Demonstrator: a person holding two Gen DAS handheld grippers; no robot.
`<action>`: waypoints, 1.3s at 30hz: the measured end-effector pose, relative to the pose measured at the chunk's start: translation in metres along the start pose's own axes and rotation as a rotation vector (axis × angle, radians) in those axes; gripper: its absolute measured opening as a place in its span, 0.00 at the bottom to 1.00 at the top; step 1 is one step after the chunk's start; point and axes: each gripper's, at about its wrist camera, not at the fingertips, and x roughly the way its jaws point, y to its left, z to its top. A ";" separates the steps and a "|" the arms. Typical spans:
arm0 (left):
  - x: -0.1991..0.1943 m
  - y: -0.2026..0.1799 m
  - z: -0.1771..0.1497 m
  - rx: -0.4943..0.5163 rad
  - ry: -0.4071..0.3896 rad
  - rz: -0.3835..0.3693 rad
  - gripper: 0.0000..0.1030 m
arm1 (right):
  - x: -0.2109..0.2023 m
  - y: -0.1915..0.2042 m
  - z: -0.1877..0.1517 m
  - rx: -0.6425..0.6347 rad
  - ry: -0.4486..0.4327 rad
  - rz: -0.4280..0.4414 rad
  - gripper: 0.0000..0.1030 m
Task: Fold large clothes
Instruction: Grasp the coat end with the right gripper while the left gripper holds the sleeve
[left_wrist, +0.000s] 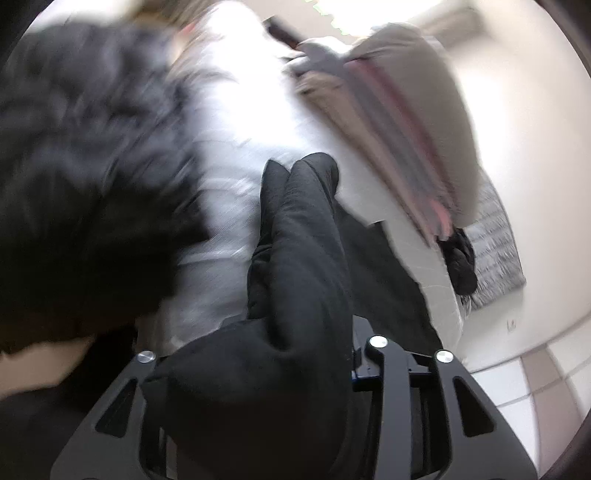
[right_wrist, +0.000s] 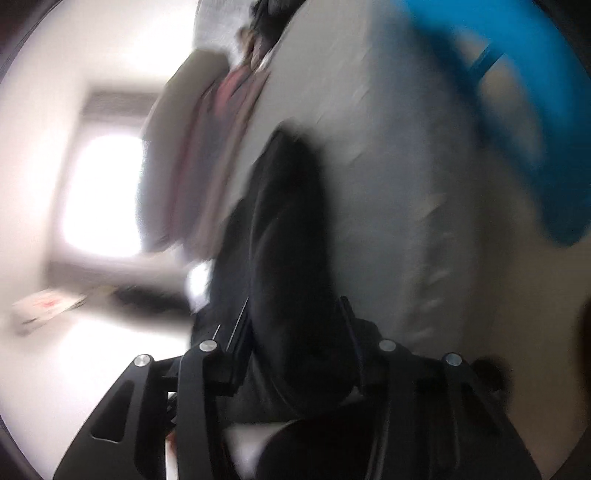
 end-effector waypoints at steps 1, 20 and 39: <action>0.003 0.008 -0.003 -0.024 -0.005 -0.006 0.41 | -0.017 0.016 0.000 -0.084 -0.100 -0.084 0.43; -0.004 0.016 -0.012 -0.023 -0.112 -0.077 0.34 | 0.174 0.219 -0.176 -0.986 0.136 -0.332 0.66; -0.035 -0.314 -0.146 0.797 -0.219 -0.237 0.30 | 0.053 0.120 -0.056 -0.145 0.293 0.439 0.84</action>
